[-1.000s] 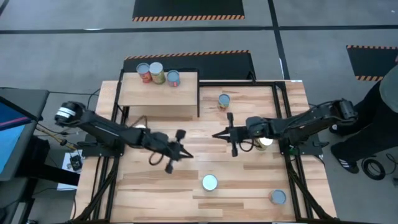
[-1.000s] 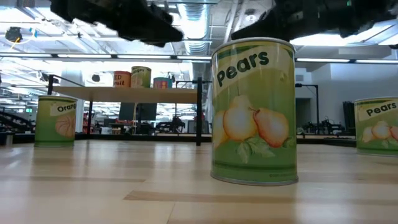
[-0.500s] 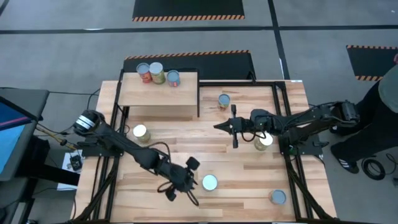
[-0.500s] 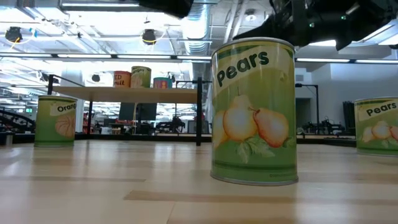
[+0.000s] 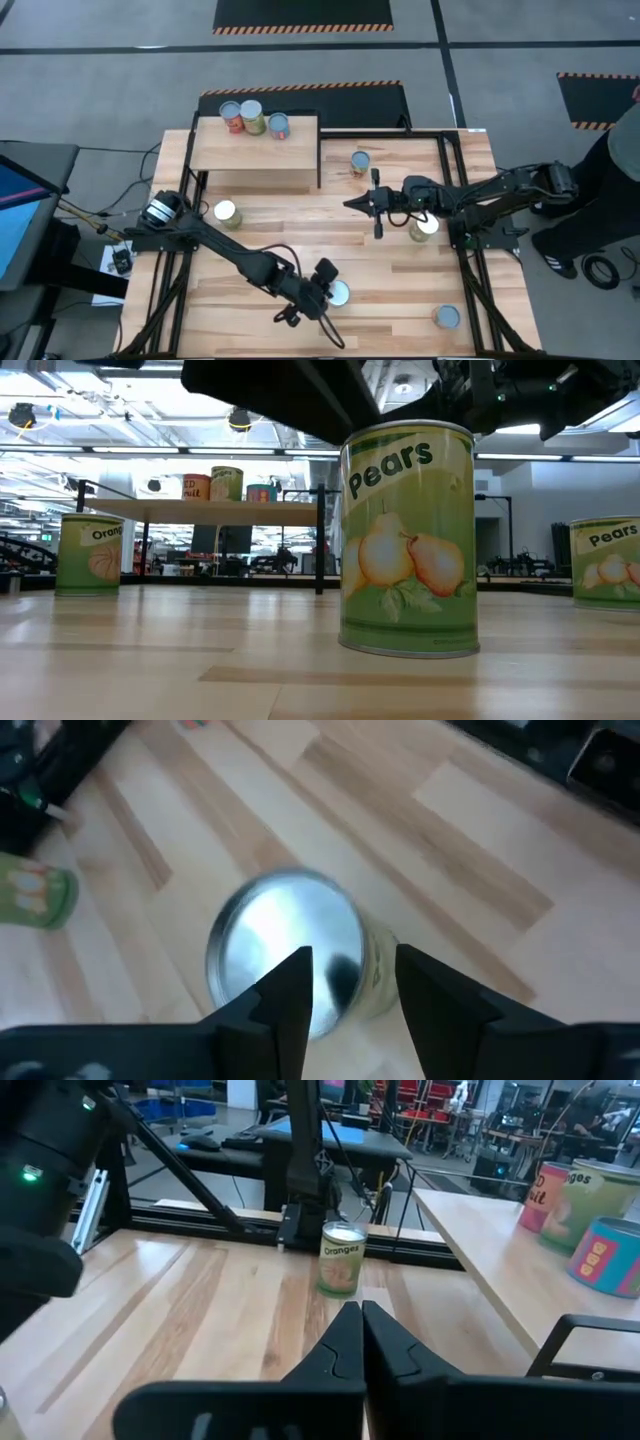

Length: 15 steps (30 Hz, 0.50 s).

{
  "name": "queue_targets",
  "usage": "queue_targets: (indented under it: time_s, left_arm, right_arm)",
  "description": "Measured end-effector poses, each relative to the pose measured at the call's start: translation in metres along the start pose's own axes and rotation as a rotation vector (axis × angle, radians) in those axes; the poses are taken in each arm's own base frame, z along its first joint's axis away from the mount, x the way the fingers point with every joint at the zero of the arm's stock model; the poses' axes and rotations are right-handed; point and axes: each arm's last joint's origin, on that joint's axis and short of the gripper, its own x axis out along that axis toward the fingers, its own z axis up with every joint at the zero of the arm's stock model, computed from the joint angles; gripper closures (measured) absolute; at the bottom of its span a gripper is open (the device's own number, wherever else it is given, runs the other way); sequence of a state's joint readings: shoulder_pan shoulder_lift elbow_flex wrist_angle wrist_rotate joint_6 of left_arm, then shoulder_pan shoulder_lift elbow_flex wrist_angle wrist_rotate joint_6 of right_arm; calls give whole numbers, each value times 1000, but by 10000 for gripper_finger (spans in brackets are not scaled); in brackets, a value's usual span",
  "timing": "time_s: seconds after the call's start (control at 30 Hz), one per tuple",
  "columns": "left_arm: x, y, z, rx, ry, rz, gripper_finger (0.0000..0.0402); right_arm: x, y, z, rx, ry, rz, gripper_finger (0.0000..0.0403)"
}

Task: Pick and place cans onto a shelf
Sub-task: Put the bottom canned pears on the shelf

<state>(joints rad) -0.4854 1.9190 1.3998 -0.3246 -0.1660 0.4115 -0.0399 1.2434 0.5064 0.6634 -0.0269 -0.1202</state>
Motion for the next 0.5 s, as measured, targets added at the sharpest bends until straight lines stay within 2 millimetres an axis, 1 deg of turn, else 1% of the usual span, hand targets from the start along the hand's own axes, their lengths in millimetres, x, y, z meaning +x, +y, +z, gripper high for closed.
queue_targets:
  time_s: [0.17,0.3,0.5]
  left_arm:
    - [1,3,-2,0,9,16,284]
    - [2,6,-4,-7,15,3,313]
    - [11,5,-7,-11,18,-7,352]
  right_arm:
    - [0,0,0,8,4,0,396]
    - [0,0,-1,8,5,0,396]
    - [0,3,-1,7,9,9,396]
